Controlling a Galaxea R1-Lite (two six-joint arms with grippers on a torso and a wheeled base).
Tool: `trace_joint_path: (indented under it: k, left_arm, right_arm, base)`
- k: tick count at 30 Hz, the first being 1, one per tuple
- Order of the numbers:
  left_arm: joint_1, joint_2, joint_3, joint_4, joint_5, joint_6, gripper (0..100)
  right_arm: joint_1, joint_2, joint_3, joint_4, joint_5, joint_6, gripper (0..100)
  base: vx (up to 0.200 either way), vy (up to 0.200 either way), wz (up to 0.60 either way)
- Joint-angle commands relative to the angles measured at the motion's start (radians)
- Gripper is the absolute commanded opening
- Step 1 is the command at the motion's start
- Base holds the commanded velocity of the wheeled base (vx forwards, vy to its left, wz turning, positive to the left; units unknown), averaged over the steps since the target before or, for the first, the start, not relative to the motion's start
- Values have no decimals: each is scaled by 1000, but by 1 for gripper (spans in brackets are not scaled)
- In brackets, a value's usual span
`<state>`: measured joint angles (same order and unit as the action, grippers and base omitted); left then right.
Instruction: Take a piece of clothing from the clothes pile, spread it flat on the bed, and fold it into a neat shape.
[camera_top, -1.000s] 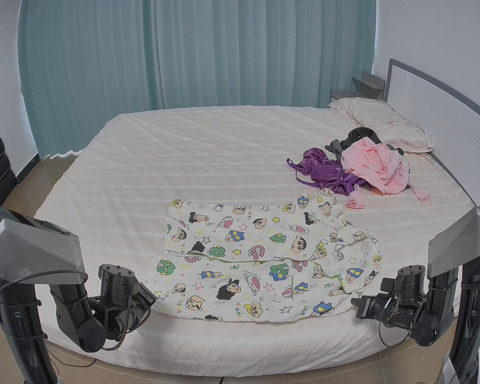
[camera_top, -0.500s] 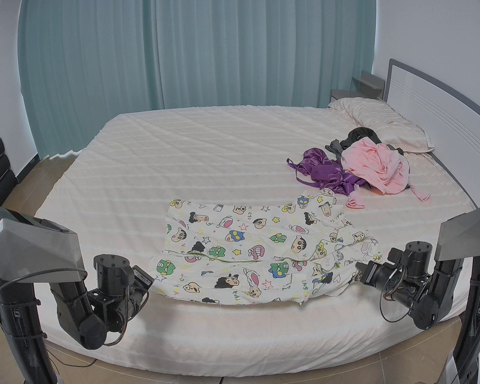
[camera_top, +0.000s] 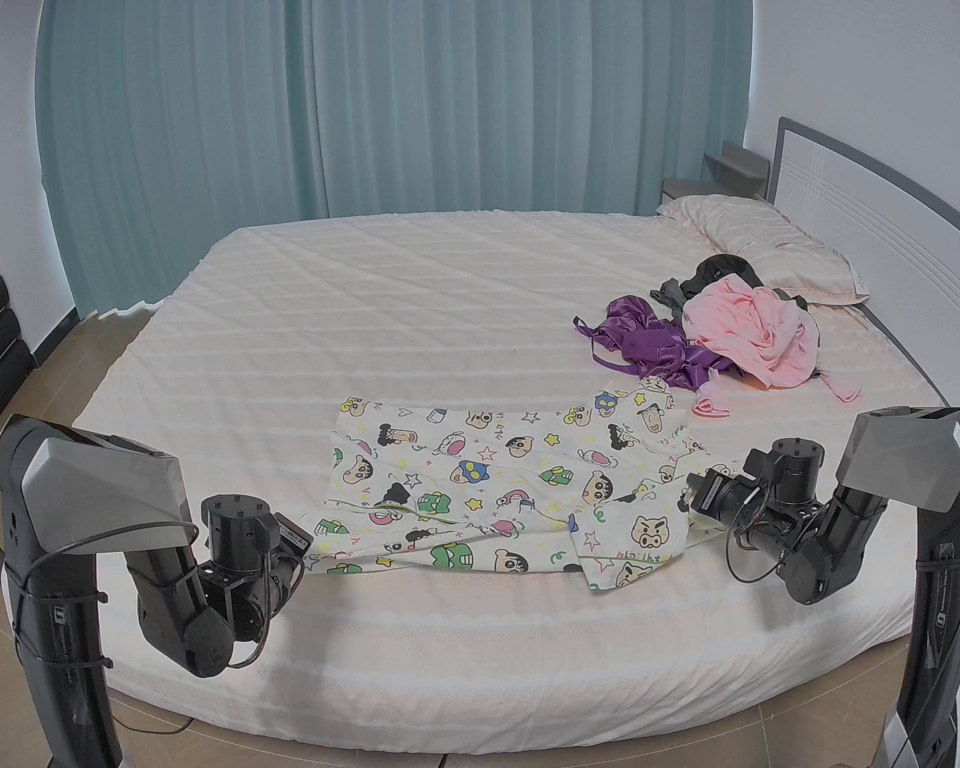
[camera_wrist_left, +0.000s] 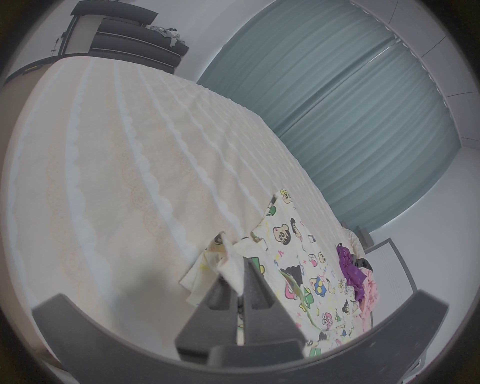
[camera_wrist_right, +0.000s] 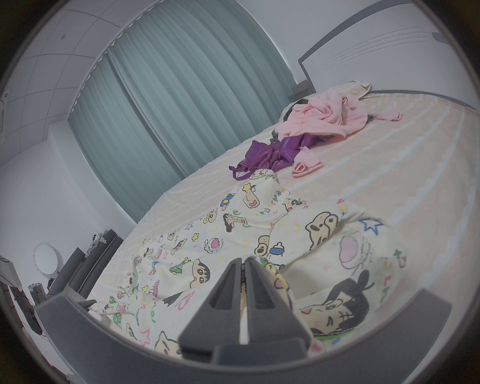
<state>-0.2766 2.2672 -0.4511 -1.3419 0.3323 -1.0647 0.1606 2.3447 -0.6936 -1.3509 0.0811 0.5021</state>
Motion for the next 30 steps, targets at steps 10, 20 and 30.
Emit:
trace_joint_path:
  k: [10,20,30]
  left_arm:
    - [8,71,-26,0,-1,0,0]
    - [8,69,-18,0,-1,0,0]
    - [8,69,-5,0,-3,0,0]
  right_arm:
    - [-30,-68,6,10,6,24,100]
    - [-7,-151,189,16,25,38,100]
    - [56,-54,293,-62,149,30,100]
  base:
    - [0,0,0]
    - [0,0,0]
    - [0,0,0]
